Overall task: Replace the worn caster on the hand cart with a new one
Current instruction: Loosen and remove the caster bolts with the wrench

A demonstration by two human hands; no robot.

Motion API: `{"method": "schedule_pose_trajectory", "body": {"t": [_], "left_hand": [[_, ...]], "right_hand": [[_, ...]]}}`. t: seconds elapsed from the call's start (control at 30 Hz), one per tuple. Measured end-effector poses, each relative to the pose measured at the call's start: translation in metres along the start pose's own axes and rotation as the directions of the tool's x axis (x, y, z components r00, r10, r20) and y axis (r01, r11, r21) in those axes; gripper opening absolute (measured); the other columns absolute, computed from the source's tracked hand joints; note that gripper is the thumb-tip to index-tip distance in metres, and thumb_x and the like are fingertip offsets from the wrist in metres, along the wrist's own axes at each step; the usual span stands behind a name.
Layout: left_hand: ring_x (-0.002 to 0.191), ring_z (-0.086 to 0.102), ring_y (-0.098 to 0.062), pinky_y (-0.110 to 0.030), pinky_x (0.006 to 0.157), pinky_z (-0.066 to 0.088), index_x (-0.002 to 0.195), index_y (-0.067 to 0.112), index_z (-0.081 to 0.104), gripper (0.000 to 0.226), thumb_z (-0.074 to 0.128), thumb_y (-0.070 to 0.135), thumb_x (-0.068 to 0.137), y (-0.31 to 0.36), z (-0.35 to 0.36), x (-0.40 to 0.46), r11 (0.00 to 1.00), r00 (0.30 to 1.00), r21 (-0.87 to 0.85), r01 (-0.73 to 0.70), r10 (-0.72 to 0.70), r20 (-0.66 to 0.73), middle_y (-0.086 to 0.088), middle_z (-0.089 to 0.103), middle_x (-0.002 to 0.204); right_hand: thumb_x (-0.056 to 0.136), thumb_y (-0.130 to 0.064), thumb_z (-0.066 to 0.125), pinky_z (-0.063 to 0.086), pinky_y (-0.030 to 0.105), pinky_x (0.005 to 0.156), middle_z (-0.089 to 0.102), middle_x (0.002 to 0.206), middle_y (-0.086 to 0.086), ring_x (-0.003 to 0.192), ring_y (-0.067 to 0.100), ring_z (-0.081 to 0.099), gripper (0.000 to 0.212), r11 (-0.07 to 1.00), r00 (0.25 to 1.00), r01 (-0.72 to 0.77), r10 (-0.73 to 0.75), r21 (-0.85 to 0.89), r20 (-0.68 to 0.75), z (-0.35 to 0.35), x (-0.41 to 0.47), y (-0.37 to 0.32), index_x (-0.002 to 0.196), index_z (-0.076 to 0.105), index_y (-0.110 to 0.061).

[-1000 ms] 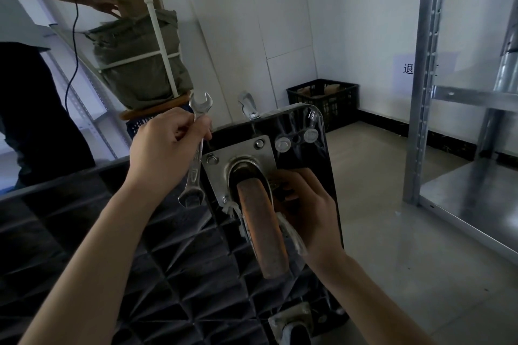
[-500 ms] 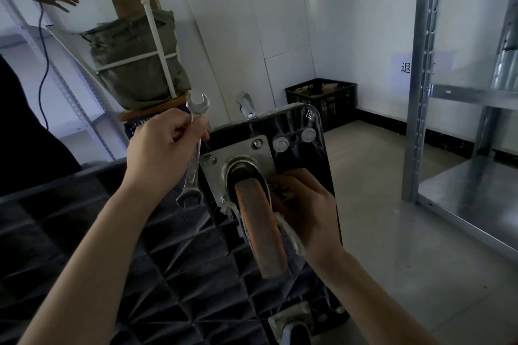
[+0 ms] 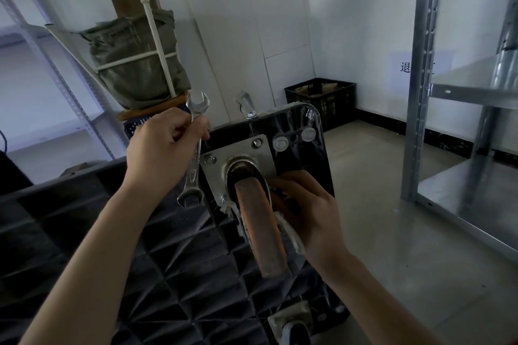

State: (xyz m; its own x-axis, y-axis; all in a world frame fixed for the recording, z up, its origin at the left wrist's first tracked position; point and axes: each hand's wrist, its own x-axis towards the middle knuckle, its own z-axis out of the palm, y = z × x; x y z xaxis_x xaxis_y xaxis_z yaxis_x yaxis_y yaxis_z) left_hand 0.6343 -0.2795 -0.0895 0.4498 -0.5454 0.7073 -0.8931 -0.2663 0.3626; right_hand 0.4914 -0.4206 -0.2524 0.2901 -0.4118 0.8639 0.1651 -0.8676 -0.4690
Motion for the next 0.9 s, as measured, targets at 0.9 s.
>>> {"method": "schedule_pose_trajectory", "body": {"t": [0.9], "left_hand": [[0.081,0.057,-0.008,-0.031,0.066,0.040,0.069,0.034,0.064,0.033,0.053,0.046,0.097,-0.006,0.002,0.003,1.000,1.000,0.030,0.001,-0.001,-0.016,0.016,0.060,0.080]], "right_hand": [[0.079,-0.046,0.082,0.049,0.034,0.105,0.074,0.102,-0.022,0.104,-0.006,0.064,0.028,0.986,0.759,-0.127,0.168,-0.110,0.629,-0.028,0.187,-0.042,0.105,0.079,-0.034]]}}
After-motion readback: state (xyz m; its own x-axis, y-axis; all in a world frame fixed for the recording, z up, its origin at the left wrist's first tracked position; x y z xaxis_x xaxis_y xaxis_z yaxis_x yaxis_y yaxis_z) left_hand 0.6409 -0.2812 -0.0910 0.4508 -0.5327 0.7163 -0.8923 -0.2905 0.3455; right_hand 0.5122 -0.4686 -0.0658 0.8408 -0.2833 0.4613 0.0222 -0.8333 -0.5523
